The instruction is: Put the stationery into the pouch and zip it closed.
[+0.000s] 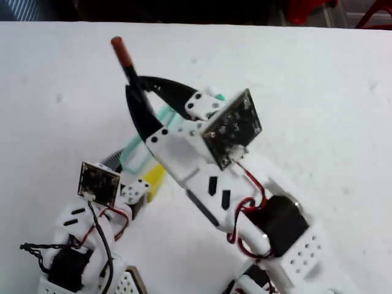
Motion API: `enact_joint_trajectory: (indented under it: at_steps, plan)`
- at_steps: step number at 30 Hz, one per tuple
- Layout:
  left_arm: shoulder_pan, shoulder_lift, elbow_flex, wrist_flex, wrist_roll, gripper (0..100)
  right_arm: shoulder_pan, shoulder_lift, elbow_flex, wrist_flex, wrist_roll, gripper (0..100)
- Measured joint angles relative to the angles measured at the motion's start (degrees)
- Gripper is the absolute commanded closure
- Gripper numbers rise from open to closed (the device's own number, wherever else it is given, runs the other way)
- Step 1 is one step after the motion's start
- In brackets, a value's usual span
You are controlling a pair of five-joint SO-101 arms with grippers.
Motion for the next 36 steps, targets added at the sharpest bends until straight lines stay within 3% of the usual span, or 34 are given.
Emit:
enact_joint_trajectory:
  at_steps: [11,36]
  plan:
    - [0.0,0.0,0.0,0.0,0.0,76,-0.18,-5.63,17.23,-7.21,0.0,98.2]
    - [0.09,0.0,0.0,0.0,0.0,76,-0.7,-8.35,17.41,-3.78,0.0,98.1]
